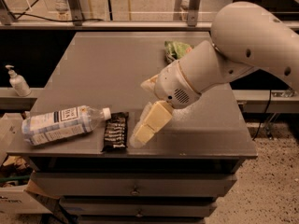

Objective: Move rxbar chocolate near blue plastic bottle

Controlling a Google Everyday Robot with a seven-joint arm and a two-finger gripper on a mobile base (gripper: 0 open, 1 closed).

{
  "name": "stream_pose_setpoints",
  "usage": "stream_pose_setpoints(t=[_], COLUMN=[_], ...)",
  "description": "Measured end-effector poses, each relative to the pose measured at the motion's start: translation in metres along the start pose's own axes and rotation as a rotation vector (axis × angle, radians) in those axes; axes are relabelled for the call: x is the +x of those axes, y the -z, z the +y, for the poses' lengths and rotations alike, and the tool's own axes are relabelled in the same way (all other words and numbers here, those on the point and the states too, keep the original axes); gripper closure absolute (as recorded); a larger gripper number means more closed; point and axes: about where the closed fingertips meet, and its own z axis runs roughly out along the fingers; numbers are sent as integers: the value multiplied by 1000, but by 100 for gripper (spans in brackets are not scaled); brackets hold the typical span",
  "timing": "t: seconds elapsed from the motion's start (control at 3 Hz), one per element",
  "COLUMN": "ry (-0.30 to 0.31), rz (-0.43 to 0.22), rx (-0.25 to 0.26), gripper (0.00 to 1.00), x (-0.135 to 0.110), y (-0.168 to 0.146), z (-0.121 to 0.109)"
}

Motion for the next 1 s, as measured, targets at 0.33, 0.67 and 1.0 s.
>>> stream_pose_setpoints(t=[0.33,0.67,1.0], ry=[28,28,28], rz=[-35,-77,-77], rx=[121,240,240], gripper=[0,0,0], x=[20,46,46], y=[21,48,48], z=[-30,-61,-61])
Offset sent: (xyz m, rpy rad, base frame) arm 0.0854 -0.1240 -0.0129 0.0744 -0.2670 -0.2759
